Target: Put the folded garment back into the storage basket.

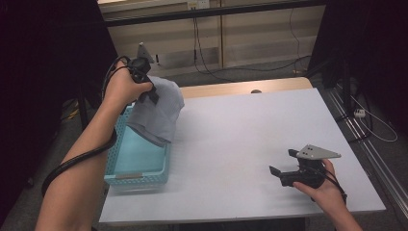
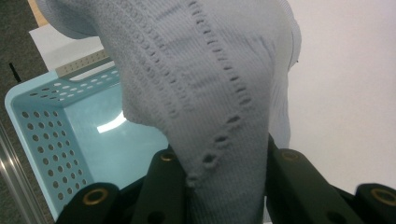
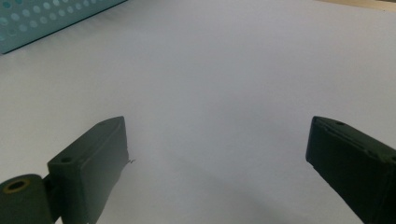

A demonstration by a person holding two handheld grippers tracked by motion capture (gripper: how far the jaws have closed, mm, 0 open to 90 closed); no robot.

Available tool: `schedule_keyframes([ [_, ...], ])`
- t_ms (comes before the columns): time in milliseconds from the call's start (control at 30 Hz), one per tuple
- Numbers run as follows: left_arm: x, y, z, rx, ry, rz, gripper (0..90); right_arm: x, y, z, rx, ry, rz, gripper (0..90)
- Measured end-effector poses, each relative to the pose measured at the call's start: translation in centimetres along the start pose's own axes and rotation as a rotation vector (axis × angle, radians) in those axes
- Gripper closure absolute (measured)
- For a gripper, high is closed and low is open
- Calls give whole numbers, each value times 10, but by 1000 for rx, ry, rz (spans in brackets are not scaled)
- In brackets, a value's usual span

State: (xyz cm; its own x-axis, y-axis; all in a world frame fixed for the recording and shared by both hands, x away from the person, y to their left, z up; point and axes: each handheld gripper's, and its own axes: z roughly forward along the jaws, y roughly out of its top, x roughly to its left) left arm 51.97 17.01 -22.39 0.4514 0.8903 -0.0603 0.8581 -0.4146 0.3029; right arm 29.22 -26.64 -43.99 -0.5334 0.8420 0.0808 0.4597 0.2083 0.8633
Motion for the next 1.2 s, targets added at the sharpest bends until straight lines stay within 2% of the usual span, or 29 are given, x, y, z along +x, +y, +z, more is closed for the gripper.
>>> schedule_keyframes([
  [300, 0, 2, -1, -2, -1, -2, 746, 0, 1, -1, -2, -2, -3, 56],
  [667, 4, 3, -2, -1, 20, -9, 746, 0, -3, -4, 6, -8, -6, 55],
  [1033, 6, 3, -5, 1, 27, 1, 746, -1, -1, -4, 1, -15, -7, 55],
  [1200, 8, 3, -7, 8, 37, -10, 746, -1, -2, -2, 7, -5, -4, 55],
])
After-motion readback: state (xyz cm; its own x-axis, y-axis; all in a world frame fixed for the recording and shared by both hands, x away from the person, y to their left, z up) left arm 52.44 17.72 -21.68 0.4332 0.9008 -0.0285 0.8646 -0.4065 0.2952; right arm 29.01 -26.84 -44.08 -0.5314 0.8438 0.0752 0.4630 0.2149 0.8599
